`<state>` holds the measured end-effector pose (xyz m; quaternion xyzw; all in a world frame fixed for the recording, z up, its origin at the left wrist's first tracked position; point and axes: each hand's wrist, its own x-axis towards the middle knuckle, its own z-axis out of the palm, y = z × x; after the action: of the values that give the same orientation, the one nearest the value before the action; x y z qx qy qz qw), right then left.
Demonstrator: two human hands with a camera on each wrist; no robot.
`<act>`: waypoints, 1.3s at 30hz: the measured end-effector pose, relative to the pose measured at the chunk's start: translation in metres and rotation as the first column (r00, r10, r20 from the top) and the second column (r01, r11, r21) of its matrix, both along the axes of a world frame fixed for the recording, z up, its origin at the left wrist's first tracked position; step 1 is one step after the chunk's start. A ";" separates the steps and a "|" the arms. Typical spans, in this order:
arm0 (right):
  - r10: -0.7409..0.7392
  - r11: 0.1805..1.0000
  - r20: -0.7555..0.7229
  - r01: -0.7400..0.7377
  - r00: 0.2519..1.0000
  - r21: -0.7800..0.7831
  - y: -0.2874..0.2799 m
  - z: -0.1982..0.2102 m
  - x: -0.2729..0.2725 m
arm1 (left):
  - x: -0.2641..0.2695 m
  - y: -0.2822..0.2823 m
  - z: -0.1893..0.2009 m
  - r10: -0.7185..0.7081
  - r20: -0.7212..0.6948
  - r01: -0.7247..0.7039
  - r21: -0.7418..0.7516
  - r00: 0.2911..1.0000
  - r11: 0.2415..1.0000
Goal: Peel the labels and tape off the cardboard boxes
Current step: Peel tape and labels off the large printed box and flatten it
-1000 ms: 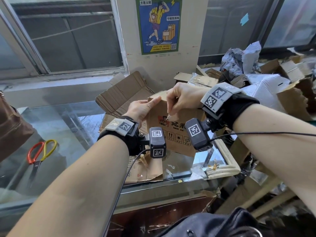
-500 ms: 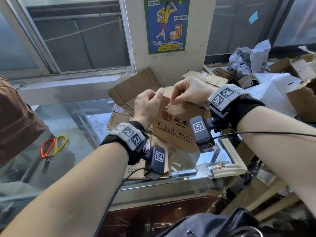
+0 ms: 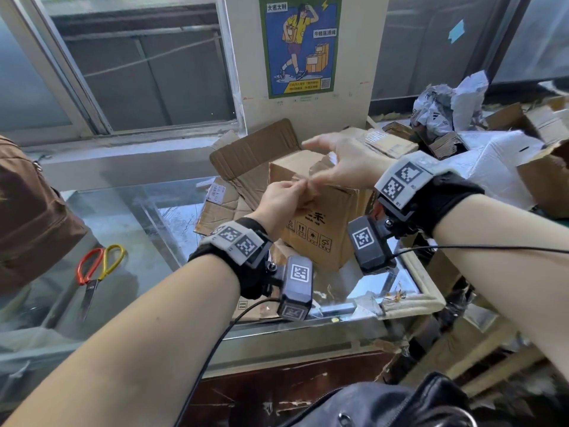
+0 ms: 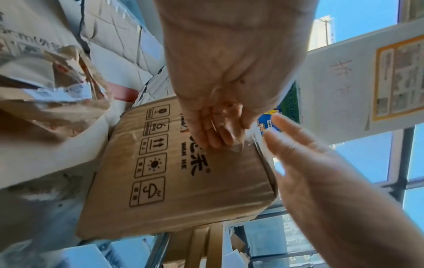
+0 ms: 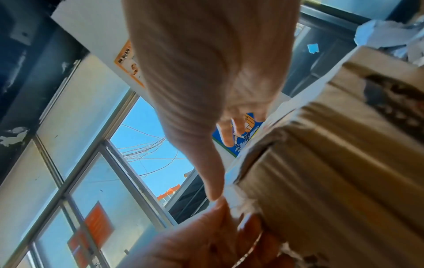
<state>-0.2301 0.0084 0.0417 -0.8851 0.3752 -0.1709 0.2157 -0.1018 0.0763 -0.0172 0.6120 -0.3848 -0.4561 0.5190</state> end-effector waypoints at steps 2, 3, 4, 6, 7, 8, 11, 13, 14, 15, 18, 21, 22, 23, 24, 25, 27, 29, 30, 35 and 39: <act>0.013 1.000 -0.251 -0.008 0.968 0.022 -0.003 -0.004 -0.002 | -0.001 -0.002 0.002 0.074 -0.070 -0.073 0.021 0.995 0.997; 0.016 0.999 -0.308 0.000 0.951 0.050 -0.003 -0.006 -0.003 | -0.001 -0.003 0.002 0.107 -0.080 -0.105 0.030 0.991 0.994; 0.027 0.995 -0.319 0.005 0.947 0.100 -0.003 -0.006 -0.003 | -0.001 -0.004 0.001 0.132 -0.066 -0.129 0.041 0.989 0.991; 0.057 0.979 -0.288 0.004 0.956 0.205 -0.002 -0.003 -0.004 | 0.000 -0.005 0.001 0.166 -0.042 -0.163 0.066 0.985 0.984; 0.061 0.975 -0.290 0.006 0.955 0.224 -0.002 -0.003 -0.004 | 0.000 -0.004 0.003 0.175 -0.066 -0.170 0.078 0.982 0.982; 0.061 0.974 -0.301 0.010 0.952 0.227 -0.002 -0.002 -0.003 | 0.000 -0.004 0.004 0.183 -0.098 -0.175 0.085 0.978 0.981; 0.068 0.969 -0.291 0.006 0.954 0.246 -0.003 -0.002 -0.001 | 0.001 -0.004 0.009 0.208 -0.124 -0.196 0.097 0.970 0.976; 0.071 0.956 -0.262 0.010 0.962 0.294 -0.006 -0.004 0.001 | 0.002 -0.006 0.012 0.224 -0.112 -0.212 0.108 0.968 0.971; 0.075 0.953 -0.264 0.009 0.962 0.304 -0.008 -0.005 0.002 | 0.002 -0.006 0.013 0.224 -0.103 -0.212 0.114 0.969 0.971; 0.079 0.953 -0.276 0.009 0.958 0.303 -0.009 -0.005 0.003 | 0.003 -0.007 0.013 0.222 -0.091 -0.210 0.120 0.971 0.970; 0.082 0.957 -0.318 0.015 0.945 0.291 -0.012 -0.004 0.005 | 0.002 -0.007 0.013 0.225 -0.076 -0.216 0.118 0.971 0.969; 0.081 0.969 -0.367 0.013 0.927 0.245 -0.013 -0.005 0.007 | 0.001 -0.008 0.014 0.230 -0.114 -0.216 0.123 0.966 0.969; 0.076 0.974 -0.386 0.014 0.919 0.226 -0.014 -0.005 0.008 | 0.000 -0.008 0.014 0.226 -0.146 -0.208 0.130 0.963 0.969; 0.071 0.978 -0.403 0.016 0.913 0.208 -0.014 -0.005 0.007 | -0.001 -0.008 0.015 0.222 -0.183 -0.198 0.139 0.958 0.970; 0.064 0.981 -0.417 0.020 0.907 0.195 -0.014 -0.005 0.007 | -0.002 -0.008 0.016 0.224 -0.228 -0.193 0.150 0.948 0.970; 0.059 0.983 -0.427 0.022 0.902 0.183 -0.014 -0.005 0.006 | -0.002 -0.008 0.018 0.228 -0.275 -0.188 0.166 0.934 0.968; 0.051 0.987 -0.430 0.019 0.901 0.157 -0.012 -0.006 0.004 | -0.002 -0.008 0.025 0.229 -0.361 -0.166 0.197 0.904 0.966; 0.049 0.992 -0.432 0.004 0.901 0.122 -0.010 -0.006 0.003 | -0.001 -0.009 0.031 0.226 -0.377 -0.157 0.206 0.898 0.966; 0.046 0.994 -0.444 0.003 0.895 0.109 -0.010 -0.006 0.003 | -0.002 -0.009 0.033 0.209 -0.362 -0.145 0.196 0.909 0.970; -0.060 0.998 -0.360 0.057 0.931 -0.018 -0.007 -0.008 0.001 | 0.000 -0.011 0.037 0.124 0.053 -0.130 0.129 0.991 0.983; -0.058 0.991 -0.150 0.038 0.987 -0.132 -0.001 -0.018 0.008 | 0.010 -0.014 0.041 0.086 0.397 -0.105 0.027 0.914 0.994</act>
<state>-0.2222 0.0072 0.0242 -0.8985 0.4001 -0.1310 0.1245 -0.0919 0.0627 0.0235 0.7217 -0.4402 -0.3065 0.4375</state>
